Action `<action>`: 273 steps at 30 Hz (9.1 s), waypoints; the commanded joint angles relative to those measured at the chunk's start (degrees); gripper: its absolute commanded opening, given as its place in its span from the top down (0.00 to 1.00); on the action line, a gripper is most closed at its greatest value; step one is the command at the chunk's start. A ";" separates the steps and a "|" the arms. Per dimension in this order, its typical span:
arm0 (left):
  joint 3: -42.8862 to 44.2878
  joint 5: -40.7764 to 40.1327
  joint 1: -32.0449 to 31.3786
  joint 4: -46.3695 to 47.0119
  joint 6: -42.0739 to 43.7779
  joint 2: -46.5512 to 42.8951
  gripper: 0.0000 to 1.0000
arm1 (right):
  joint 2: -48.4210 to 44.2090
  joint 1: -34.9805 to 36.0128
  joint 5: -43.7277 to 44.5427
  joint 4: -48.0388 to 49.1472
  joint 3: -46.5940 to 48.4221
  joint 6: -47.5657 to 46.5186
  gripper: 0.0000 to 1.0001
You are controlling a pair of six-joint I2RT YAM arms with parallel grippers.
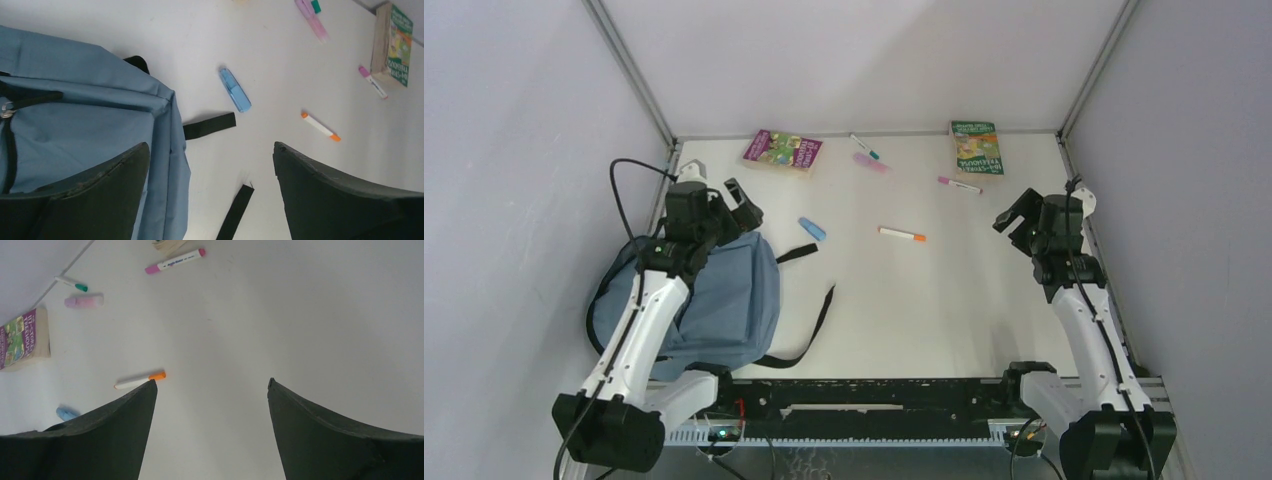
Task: Pack the student bag
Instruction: Adjust the student bag at the corner of the board, then pick up the book from the center of the board, then place the book at the center of the board.
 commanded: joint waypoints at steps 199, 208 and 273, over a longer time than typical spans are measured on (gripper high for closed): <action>56.60 -19.13 -25.87 -8.32 34.89 51.46 1.00 | -4.64 28.19 0.46 -0.23 -3.36 6.60 0.11; 48.02 -14.33 -25.75 -1.11 36.84 46.42 1.00 | 10.17 28.09 -13.45 28.51 -3.04 12.02 0.10; 35.05 18.17 -46.53 -2.27 19.36 25.21 0.01 | -5.91 6.00 -59.35 2.86 -10.93 -1.12 1.00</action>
